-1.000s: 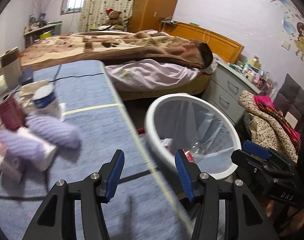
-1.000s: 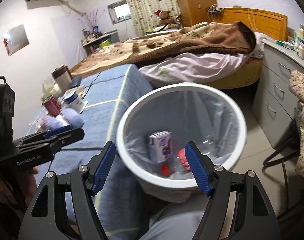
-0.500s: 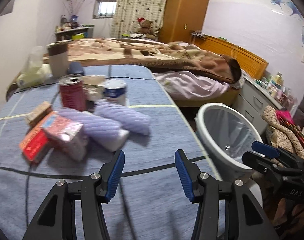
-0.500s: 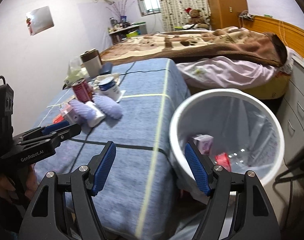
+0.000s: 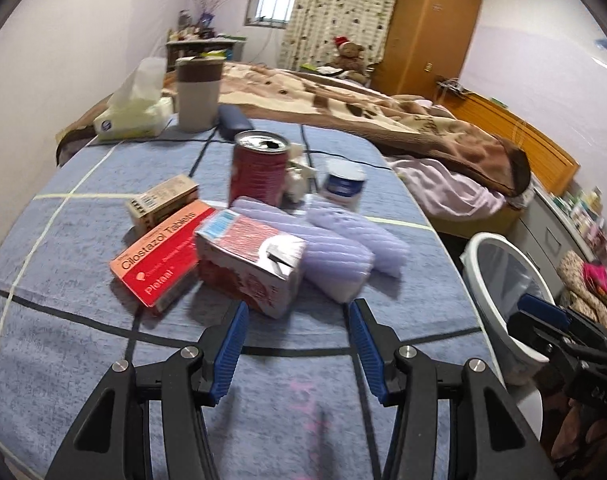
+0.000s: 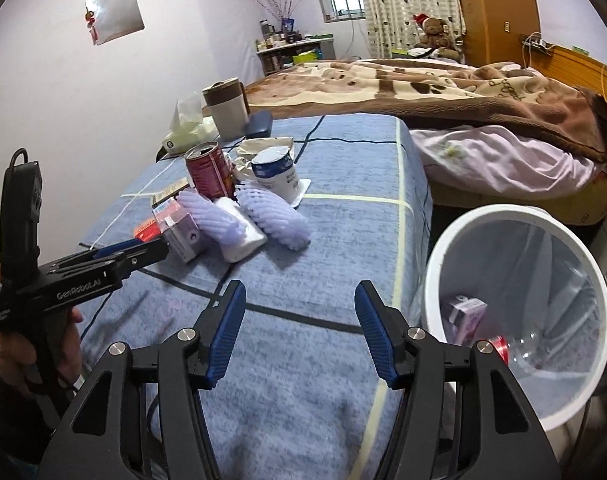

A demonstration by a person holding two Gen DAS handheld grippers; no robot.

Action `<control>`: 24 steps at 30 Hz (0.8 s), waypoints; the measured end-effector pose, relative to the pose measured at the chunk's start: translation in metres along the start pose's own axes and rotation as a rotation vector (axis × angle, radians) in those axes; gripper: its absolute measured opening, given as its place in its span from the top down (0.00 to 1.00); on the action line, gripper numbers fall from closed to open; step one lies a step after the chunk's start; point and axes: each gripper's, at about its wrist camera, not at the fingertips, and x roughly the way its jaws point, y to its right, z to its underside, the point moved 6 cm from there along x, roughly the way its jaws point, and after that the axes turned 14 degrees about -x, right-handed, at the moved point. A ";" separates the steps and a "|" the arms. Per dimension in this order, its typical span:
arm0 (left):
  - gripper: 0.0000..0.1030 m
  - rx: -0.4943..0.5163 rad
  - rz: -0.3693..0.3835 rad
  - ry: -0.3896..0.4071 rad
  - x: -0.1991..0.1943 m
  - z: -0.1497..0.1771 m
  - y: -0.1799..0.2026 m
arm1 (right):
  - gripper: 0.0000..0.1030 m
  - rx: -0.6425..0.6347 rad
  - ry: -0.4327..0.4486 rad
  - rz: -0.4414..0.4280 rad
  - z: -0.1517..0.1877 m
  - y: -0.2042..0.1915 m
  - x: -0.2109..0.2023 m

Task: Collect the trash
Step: 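Move both tools back over the table items, then grasp the strawberry milk carton with the left tool while the right tool grasps a foam net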

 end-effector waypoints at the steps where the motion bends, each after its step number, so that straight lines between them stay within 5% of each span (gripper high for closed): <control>1: 0.44 -0.011 -0.007 0.005 0.003 -0.004 -0.003 | 0.43 -0.001 -0.002 0.000 -0.001 0.000 0.002; 3: 0.38 -0.029 -0.019 0.014 0.007 -0.009 -0.007 | 0.43 -0.004 -0.006 -0.002 -0.004 0.000 0.005; 12: 0.37 -0.061 -0.075 -0.017 0.042 -0.016 -0.021 | 0.43 -0.002 -0.030 -0.014 -0.010 0.000 0.022; 24: 0.37 -0.131 -0.163 0.041 0.005 -0.021 -0.080 | 0.43 -0.061 -0.032 -0.086 -0.023 -0.026 0.039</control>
